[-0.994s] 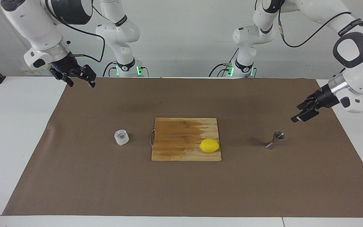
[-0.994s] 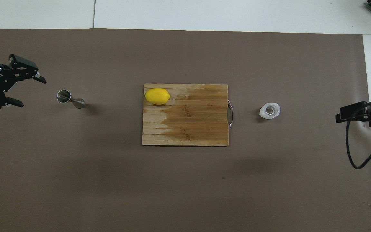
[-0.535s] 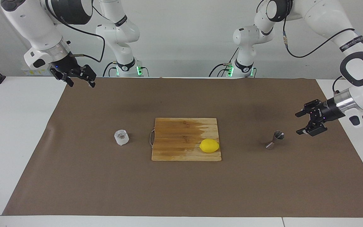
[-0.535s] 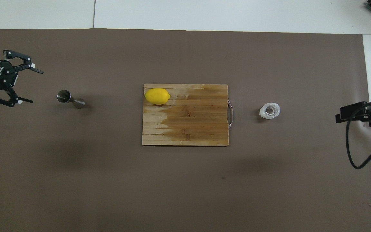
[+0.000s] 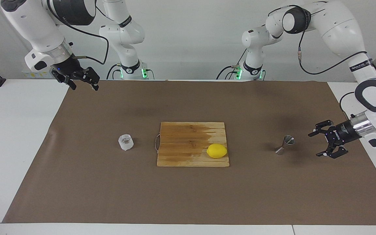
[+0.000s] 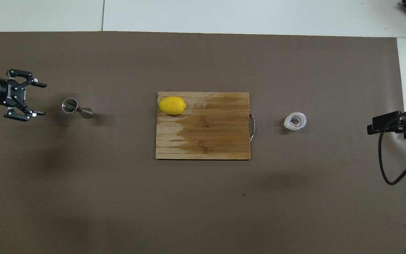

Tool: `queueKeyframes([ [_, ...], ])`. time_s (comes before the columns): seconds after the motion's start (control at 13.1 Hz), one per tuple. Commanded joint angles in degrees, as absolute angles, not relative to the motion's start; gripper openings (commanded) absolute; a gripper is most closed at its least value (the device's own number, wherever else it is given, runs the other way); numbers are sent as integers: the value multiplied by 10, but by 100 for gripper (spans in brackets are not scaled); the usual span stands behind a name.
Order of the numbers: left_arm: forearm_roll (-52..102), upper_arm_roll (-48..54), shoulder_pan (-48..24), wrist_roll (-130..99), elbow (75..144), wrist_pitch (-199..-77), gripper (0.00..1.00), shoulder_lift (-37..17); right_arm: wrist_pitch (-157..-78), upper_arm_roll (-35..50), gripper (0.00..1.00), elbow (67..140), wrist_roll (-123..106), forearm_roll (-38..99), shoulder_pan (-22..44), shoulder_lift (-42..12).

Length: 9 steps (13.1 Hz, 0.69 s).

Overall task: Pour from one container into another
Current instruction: 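Open the left gripper and move it toward the metal cup, then close the left gripper around the metal cup and lift it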

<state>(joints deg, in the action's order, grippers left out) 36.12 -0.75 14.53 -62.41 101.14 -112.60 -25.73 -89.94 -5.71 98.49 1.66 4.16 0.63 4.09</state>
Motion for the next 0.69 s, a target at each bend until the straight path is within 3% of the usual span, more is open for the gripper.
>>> queueKeyframes([
  [0.0, 406, -10, 140, -629, 1106, -1162, 100, -199, -895, -56, 100, 993, 17, 54, 4, 50],
  [0.61, 532, -6, 99, -606, 1155, -1229, 100, -187, -895, -56, 100, 993, 17, 54, 4, 50],
])
